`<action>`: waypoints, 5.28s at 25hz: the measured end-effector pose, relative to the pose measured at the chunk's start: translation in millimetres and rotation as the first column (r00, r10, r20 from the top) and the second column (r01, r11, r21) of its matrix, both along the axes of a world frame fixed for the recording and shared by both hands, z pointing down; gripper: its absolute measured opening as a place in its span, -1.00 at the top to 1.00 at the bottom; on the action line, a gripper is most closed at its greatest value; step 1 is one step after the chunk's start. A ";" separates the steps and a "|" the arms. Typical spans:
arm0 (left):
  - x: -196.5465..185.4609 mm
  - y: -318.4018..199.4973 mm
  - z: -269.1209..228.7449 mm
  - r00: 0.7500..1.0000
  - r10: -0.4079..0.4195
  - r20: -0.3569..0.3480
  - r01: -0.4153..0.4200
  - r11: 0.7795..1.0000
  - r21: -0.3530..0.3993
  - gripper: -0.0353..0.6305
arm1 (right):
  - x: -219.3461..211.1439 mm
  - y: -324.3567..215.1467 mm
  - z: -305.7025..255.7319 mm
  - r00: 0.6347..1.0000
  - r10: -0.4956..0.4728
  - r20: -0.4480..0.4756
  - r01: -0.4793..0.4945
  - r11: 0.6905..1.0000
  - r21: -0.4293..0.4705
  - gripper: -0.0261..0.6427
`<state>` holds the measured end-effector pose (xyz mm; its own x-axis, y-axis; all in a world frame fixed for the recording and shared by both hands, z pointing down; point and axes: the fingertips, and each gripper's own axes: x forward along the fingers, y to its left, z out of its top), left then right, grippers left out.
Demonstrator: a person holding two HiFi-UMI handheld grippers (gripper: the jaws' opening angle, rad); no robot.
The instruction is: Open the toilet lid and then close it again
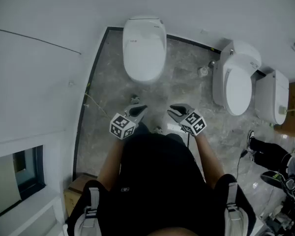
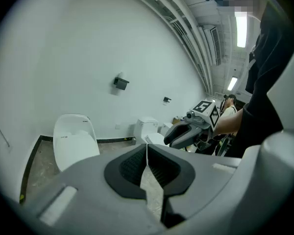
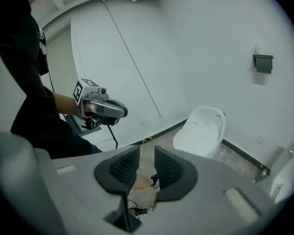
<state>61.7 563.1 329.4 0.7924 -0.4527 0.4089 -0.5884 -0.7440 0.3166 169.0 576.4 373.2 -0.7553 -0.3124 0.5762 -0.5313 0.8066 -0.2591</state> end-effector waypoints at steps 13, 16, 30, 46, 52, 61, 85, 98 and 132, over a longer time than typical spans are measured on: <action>-22.2 -16.1 8.4 0.999 -0.036 -0.018 0.036 0.999 -0.025 0.84 | -13.7 -18.0 -5.1 0.997 0.044 0.067 -0.044 0.999 -0.004 0.62; -30.7 -27.6 10.8 0.998 -0.051 -0.027 0.050 0.998 -0.033 0.84 | -15.9 -29.4 -2.8 0.997 0.057 0.057 -0.057 0.998 -0.003 0.62; -98.3 -115.1 32.6 0.997 -0.073 -0.037 0.070 0.993 -0.093 0.84 | -65.4 -114.7 12.4 0.995 0.099 -0.023 -0.099 0.995 -0.011 0.91; -144.5 -251.4 53.3 0.998 0.004 -0.057 -0.014 0.984 -0.177 0.84 | -90.3 -230.2 36.6 0.977 0.198 -0.081 -0.206 0.974 -0.097 0.91; -167.1 -289.1 60.6 0.998 0.019 -0.061 -0.030 0.981 -0.191 0.84 | -109.9 -258.0 36.1 0.969 0.227 -0.097 -0.236 0.966 -0.101 0.91; -184.4 -329.9 67.9 0.996 0.054 -0.076 -0.069 0.975 -0.213 0.84 | -121.3 -291.7 40.4 0.958 0.255 -0.134 -0.270 0.957 -0.110 0.91; -185.7 -343.0 98.6 1.000 0.015 -0.004 -0.016 0.962 -0.273 0.84 | -101.5 -314.0 85.0 0.970 0.207 -0.130 -0.227 0.958 -0.174 0.91; -175.3 -353.2 160.5 0.995 -0.098 0.029 0.102 0.932 -0.347 0.84 | -82.8 -327.5 171.5 0.987 0.087 -0.138 -0.122 0.955 -0.272 0.91; -172.8 -367.1 430.4 0.987 -0.153 0.052 0.155 0.807 -0.570 0.84 | -78.4 -358.1 442.7 0.979 0.118 -0.165 -0.182 0.867 -0.464 0.91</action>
<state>-111.1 196.0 759.8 0.7301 -0.2529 0.6349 -0.6819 -0.3297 0.6529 90.6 218.3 816.0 -0.6318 -0.0807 0.7709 -0.6903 0.5110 -0.5122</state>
